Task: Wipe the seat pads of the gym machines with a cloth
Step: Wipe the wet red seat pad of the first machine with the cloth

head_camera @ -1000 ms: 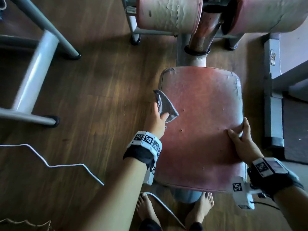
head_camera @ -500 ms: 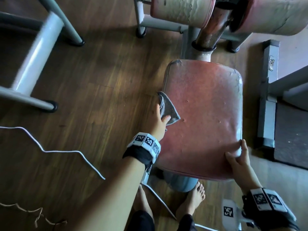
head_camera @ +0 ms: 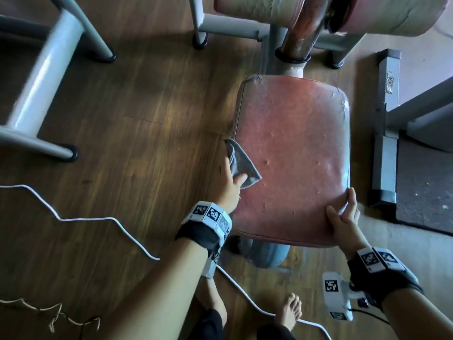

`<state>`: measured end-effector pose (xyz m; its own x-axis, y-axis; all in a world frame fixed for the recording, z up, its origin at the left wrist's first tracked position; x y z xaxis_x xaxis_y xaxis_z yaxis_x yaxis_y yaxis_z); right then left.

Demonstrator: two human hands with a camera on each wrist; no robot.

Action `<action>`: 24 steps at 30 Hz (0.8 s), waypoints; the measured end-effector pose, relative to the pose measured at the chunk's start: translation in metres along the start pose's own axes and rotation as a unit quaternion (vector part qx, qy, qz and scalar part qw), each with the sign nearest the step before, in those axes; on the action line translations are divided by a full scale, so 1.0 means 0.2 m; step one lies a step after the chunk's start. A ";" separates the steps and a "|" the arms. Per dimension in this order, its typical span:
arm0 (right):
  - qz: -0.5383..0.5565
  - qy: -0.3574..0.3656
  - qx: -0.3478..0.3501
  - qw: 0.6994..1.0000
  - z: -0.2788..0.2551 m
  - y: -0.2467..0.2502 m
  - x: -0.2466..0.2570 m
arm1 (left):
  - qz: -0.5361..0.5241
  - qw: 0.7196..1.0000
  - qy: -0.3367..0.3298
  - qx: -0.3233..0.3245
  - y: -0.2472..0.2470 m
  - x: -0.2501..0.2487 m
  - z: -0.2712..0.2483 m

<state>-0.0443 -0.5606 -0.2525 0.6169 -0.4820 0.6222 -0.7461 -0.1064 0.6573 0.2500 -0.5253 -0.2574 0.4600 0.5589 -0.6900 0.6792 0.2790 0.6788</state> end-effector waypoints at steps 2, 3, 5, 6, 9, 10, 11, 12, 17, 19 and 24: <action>0.006 -0.007 0.007 1.000 -0.01 0.00 0.01 | -0.015 1.000 0.004 -0.006 -0.01 0.04 -0.04; 0.009 -0.007 0.009 1.000 -0.01 0.00 0.02 | -0.015 1.000 0.001 -0.013 -0.02 0.08 -0.08; 0.020 -0.001 0.011 1.000 -0.02 0.01 0.02 | -0.027 0.999 -0.009 -0.031 -0.02 0.12 -0.18; 0.025 0.001 0.012 1.000 -0.02 0.01 0.02 | -0.036 0.999 -0.008 -0.035 -0.02 0.12 -0.23; 0.031 0.005 0.019 0.999 0.00 0.00 0.01 | -0.029 0.999 0.009 -0.042 -0.03 0.14 -0.24; 0.025 0.008 0.019 0.999 0.00 0.00 0.00 | -0.016 0.999 0.012 -0.032 -0.04 0.16 -0.21; 0.023 0.011 0.018 1.000 0.01 0.00 -0.01 | -0.020 0.999 0.023 -0.013 -0.04 0.16 -0.16; 0.025 0.012 0.018 0.999 0.01 0.00 -0.02 | -0.041 0.998 0.039 0.013 -0.05 0.16 -0.12; 0.037 0.014 0.030 0.999 0.01 0.00 -0.04 | -0.109 0.992 0.057 0.023 -0.05 0.11 -0.15; 0.035 0.030 0.035 0.998 0.00 0.01 -0.03 | -0.102 0.992 0.072 0.005 -0.05 0.13 -0.26; 0.046 0.040 0.046 0.997 0.00 0.03 -0.05 | -0.090 0.993 0.070 0.000 -0.03 0.13 -0.45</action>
<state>-0.0544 -0.5566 -0.2556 0.5603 -0.4222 0.7126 -0.8179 -0.1464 0.5563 0.2071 -0.4423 -0.2576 0.2465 0.6031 -0.7586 0.7439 0.3839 0.5470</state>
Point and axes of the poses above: each hand's wrist, its own z-axis towards the middle knuckle, its own y-axis out of the back of the hand, x = y × z, the point moved 2 cm from there along z, towards the middle knuckle, and after that the axes turned 10 degrees about -x, right-handed, at the moved point
